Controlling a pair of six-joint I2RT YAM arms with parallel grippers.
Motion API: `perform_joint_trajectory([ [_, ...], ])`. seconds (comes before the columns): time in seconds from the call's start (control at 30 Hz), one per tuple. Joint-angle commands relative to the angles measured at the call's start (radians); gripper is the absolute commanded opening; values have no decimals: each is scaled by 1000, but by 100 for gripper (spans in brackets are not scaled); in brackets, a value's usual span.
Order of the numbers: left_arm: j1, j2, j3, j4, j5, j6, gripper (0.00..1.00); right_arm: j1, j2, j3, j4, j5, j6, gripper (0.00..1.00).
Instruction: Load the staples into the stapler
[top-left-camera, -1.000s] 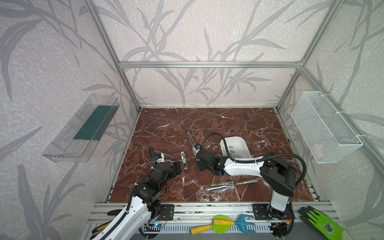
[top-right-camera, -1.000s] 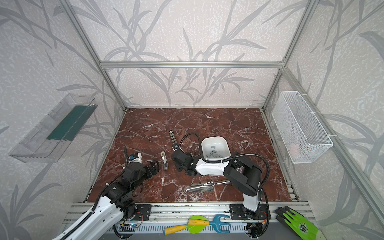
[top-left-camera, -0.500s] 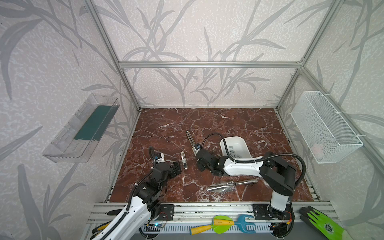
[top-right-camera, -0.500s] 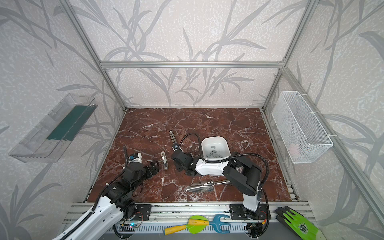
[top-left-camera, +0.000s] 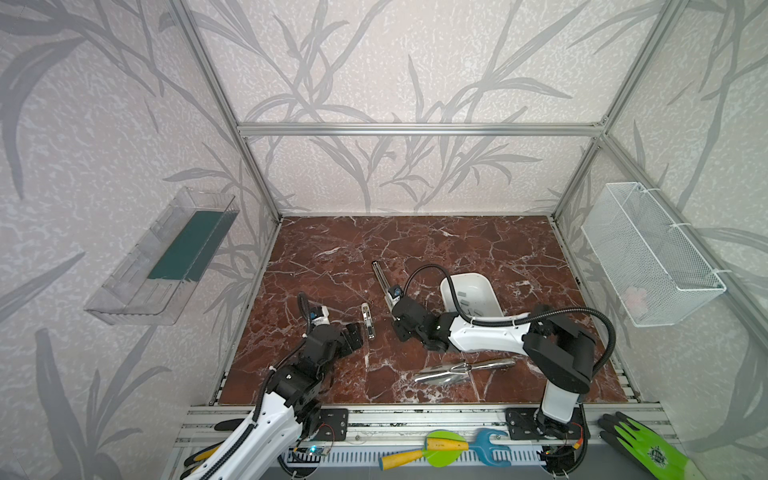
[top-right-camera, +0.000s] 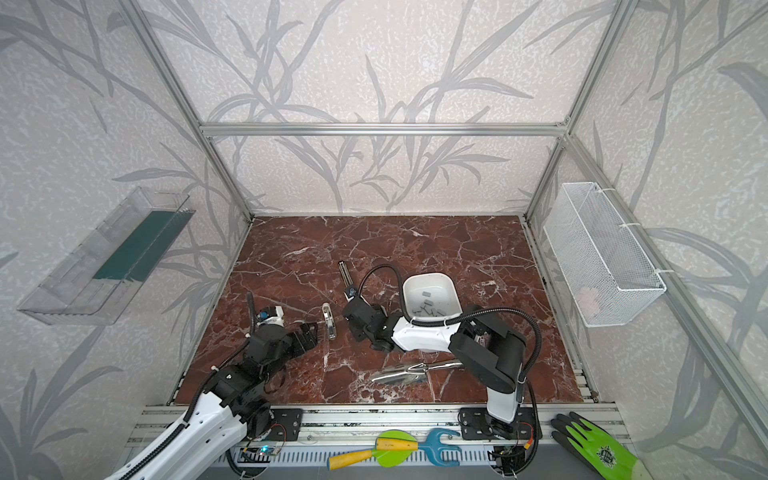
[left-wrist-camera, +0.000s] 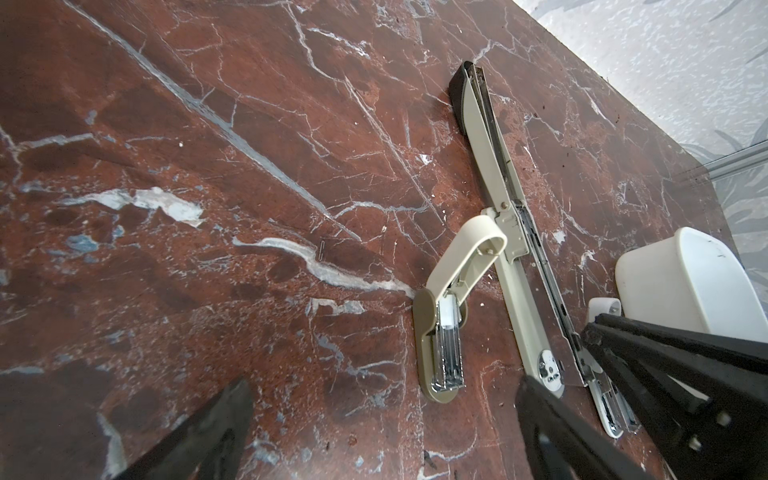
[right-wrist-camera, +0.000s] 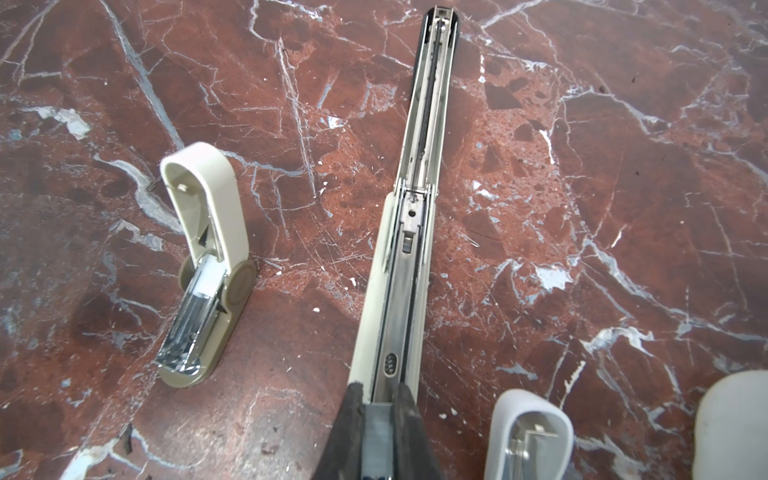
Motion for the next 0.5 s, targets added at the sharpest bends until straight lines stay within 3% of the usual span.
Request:
perform_joint_trajectory([
  [0.0,3,-6,11,10,-15,-4,99,-2,-8,-5,14,19,-5,6],
  [0.47,3,-7,11,10,-14,-4,99,-5,30,-2,17,24,-4,6],
])
